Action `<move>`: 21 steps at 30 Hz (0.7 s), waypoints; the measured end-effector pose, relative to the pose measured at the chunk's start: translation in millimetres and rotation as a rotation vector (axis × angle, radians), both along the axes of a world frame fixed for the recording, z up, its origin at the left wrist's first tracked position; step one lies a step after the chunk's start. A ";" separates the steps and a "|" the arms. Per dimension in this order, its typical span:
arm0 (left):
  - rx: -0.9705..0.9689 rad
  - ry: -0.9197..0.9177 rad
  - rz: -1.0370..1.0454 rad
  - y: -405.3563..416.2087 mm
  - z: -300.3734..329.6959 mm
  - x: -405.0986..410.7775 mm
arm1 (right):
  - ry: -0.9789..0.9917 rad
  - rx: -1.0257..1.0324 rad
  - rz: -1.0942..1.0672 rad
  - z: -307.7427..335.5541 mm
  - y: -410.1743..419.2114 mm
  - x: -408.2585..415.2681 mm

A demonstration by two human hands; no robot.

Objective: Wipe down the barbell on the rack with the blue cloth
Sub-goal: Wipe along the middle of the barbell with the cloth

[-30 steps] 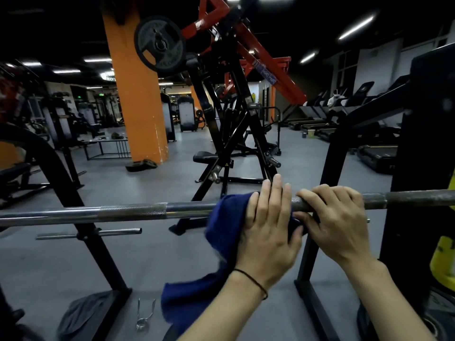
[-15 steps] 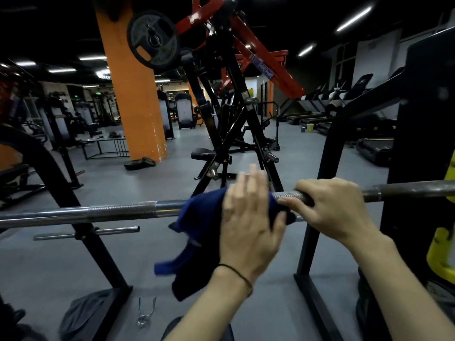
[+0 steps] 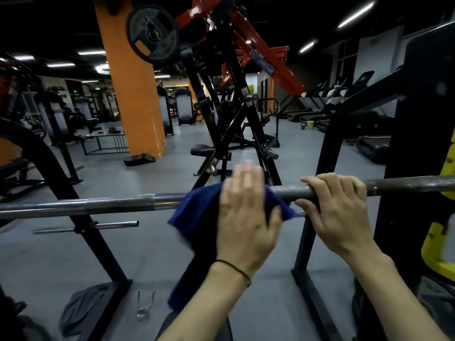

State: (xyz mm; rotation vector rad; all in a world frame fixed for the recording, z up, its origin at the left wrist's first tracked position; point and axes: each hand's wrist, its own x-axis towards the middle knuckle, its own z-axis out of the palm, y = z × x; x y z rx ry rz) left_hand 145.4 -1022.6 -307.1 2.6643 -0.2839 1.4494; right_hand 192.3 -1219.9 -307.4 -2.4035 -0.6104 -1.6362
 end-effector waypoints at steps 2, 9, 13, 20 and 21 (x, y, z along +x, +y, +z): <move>0.115 0.009 -0.065 -10.2 0.1 1.5 | -0.010 -0.016 0.010 -0.8 -2.2 0.6; 0.066 -0.058 0.063 67.5 -6.4 -9.7 | -0.027 -0.009 0.018 0.2 -1.6 1.4; -0.058 -0.101 0.109 40.0 -5.2 -0.2 | -0.056 0.020 0.021 -0.8 2.0 1.6; 0.178 -0.025 -0.067 17.4 6.1 4.8 | -0.191 -0.050 -0.006 -1.9 -4.4 14.4; 0.182 -0.015 -0.059 28.0 4.0 0.8 | -0.213 -0.065 -0.011 -0.2 -6.1 16.6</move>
